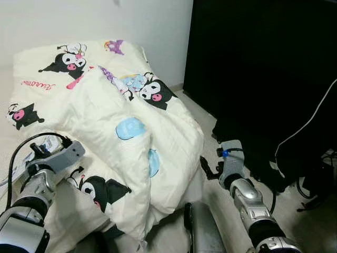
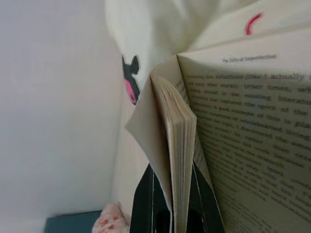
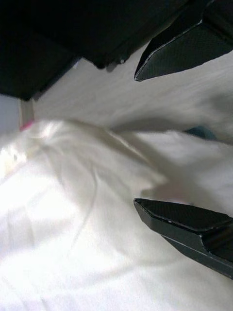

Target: Clean up the room

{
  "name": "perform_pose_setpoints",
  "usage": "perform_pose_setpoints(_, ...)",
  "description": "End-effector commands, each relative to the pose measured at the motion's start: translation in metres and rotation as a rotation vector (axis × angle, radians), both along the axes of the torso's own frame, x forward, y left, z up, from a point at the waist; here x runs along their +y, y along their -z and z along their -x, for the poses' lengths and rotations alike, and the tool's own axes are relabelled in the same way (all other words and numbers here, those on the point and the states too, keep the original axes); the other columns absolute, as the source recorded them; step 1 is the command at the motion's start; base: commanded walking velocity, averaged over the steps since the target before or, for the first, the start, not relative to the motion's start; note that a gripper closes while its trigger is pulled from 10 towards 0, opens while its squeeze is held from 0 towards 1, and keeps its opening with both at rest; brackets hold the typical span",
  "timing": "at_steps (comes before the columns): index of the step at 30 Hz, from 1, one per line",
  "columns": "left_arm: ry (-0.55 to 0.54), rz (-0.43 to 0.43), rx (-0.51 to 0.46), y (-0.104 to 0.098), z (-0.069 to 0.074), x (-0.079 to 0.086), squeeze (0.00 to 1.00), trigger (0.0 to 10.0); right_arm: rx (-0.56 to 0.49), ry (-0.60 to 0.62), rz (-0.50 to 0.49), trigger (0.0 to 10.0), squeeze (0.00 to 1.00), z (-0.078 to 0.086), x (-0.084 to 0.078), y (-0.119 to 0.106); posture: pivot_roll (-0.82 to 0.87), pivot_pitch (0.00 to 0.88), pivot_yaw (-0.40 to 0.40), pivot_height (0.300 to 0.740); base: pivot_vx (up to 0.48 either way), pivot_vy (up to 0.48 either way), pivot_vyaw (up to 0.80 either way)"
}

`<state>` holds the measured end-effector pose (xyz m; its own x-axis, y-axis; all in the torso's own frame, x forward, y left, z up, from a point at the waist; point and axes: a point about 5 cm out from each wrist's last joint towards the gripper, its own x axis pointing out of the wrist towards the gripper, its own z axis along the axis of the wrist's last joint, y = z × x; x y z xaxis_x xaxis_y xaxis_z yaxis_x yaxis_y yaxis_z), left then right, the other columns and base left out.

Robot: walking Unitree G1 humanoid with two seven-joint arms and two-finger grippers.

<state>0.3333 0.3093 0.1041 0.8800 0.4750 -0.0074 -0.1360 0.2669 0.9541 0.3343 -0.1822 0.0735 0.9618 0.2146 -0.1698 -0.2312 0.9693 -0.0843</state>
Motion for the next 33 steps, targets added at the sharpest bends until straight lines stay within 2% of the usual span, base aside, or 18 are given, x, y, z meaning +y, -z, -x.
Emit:
perform_pose_setpoints(1, -0.112, 0.005, 0.022, 0.001, 0.014, 0.026, 0.00, 4.8, 0.011, -0.064, 0.004, 10.0, 0.00, 0.002, 0.012, 0.003, -0.14, 0.161, -0.021, 0.481, 0.000, 0.000, 0.80)
perform_pose_setpoints(2, -0.112, 0.005, 0.022, 0.001, 0.014, 0.026, 0.00, 4.8, 0.011, -0.064, 0.004, 10.0, 0.00, 0.002, 0.012, 0.003, -0.14, 0.161, -0.021, 0.481, 0.000, 0.000, 0.80)
perform_pose_setpoints(3, -0.125, 0.009, 0.027, 0.002, 0.016, 0.027, 0.00, 10.0, 0.011, -0.077, 0.008, 10.0, 0.00, 0.002, 0.014, 0.004, -0.14, 0.161, -0.025, 0.481, 0.000, 0.000, 0.80)
perform_pose_setpoints(10, -0.193, -0.006, 0.057, 0.008, 0.027, 0.037, 0.00, 10.0, 0.017, -0.128, 0.008, 10.0, 0.00, 0.003, 0.022, 0.005, -0.14, 0.157, -0.030, 0.481, 0.000, 0.000, 0.80)
perform_pose_setpoints(14, -0.261, -0.080, 0.119, 0.009, 0.038, 0.052, 0.00, 10.0, 0.019, -0.156, 0.001, 10.0, 0.00, 0.005, 0.024, 0.005, -0.14, 0.154, -0.028, 0.481, 0.000, 0.000, 0.80)
perform_pose_setpoints(17, -0.266, -0.101, 0.131, 0.008, 0.039, 0.054, 0.00, 10.0, 0.019, -0.159, -0.001, 10.0, 0.00, 0.005, 0.025, 0.005, -0.14, 0.154, -0.028, 0.481, 0.000, 0.000, 0.80)
perform_pose_setpoints(19, -0.262, -0.155, 0.172, 0.006, 0.040, 0.058, 0.00, 10.0, 0.022, -0.169, -0.006, 10.0, 0.00, 0.005, 0.026, 0.005, -0.13, 0.155, -0.027, 0.481, 0.000, 0.000, 0.80)
perform_pose_setpoints(21, -0.250, -0.172, 0.206, 0.007, 0.041, 0.058, 0.00, 10.0, 0.025, -0.170, -0.009, 10.0, 0.00, 0.006, 0.026, 0.006, -0.13, 0.156, -0.025, 0.481, 0.000, 0.000, 0.80)
perform_pose_setpoints(25, -0.205, -0.226, 0.279, 0.010, 0.040, 0.056, 0.00, 10.0, 0.038, -0.157, -0.017, 10.0, 0.00, 0.006, 0.027, 0.008, -0.13, 0.158, -0.023, 0.481, 0.000, 0.000, 0.80)
perform_pose_setpoints(28, -0.138, -0.268, 0.373, 0.021, 0.037, 0.044, 0.00, 10.0, 0.056, -0.119, -0.027, 10.0, 0.00, 0.005, 0.025, 0.010, -0.13, 0.158, -0.021, 0.481, 0.000, 0.000, 0.00)
perform_pose_setpoints(33, -0.104, -0.275, 0.394, 0.026, 0.034, 0.034, 0.00, 10.0, 0.055, -0.112, -0.026, 10.0, 0.00, 0.005, 0.024, 0.010, -0.14, 0.158, -0.018, 0.481, 0.000, 0.000, 0.00)
